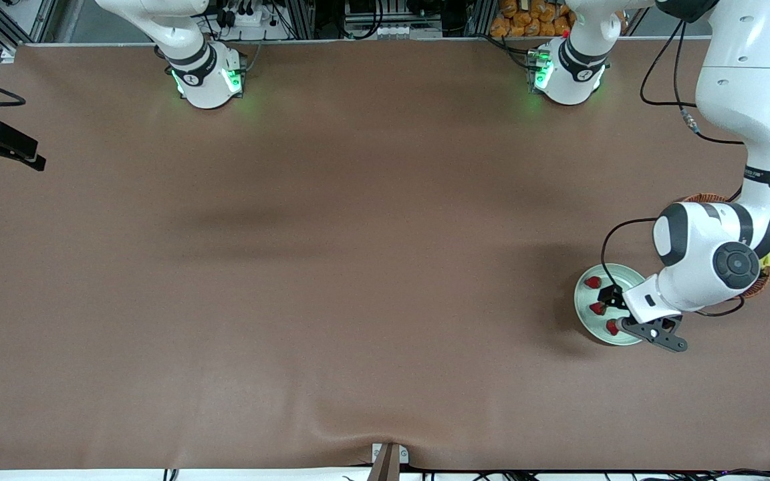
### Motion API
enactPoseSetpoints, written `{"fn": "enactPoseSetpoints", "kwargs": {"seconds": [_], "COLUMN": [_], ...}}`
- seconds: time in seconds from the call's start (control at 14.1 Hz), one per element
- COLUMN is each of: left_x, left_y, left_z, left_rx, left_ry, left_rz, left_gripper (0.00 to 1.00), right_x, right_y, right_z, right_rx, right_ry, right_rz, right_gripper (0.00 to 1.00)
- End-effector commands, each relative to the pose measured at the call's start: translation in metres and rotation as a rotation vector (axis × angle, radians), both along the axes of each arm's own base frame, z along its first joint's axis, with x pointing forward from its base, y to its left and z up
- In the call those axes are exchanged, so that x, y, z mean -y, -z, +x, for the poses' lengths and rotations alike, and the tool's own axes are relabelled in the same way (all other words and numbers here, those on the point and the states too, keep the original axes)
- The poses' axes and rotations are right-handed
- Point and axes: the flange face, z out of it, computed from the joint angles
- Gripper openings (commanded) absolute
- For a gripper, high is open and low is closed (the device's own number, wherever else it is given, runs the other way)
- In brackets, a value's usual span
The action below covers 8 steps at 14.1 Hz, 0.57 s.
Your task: Collect all strawberries into plate
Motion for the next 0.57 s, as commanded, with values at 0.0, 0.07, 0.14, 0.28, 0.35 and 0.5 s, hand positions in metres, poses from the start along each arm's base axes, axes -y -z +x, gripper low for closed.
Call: {"fn": "enactPoseSetpoints", "kwargs": {"seconds": [0.0,0.07,0.14,0.28,0.35,0.5], "left_x": [0.000,-0.003,-0.003,-0.004,-0.001,0.012], "left_y": [-0.044,-0.058,-0.072,-0.092,-0.099,-0.134], "left_z": [0.008,0.014,0.017,0.015,0.013,0.007], "left_rx": [0.060,0.087,0.108,0.113,0.104,0.122], "left_ry": [0.012,0.009,0.008,0.002,0.001,-0.003], "left_rz": [0.015,0.016,0.018,0.019,0.019,-0.003], "left_gripper": [1.00,1.00,1.00,1.00,1.00,1.00], "right_x": [-0.003,-0.002,-0.001,-0.002,-0.001,-0.001], "right_y": [-0.004,-0.004,-0.004,-0.003,-0.003,-0.003], "right_z": [0.000,0.000,0.000,0.000,0.000,0.000], "right_rx": [0.001,0.001,0.001,0.000,0.000,0.000], "right_ry": [-0.001,0.001,0.003,0.001,0.003,0.003], "right_rz": [0.007,0.007,0.007,0.007,0.007,0.007], "right_gripper": [1.00,1.00,1.00,1.00,1.00,1.00]}}
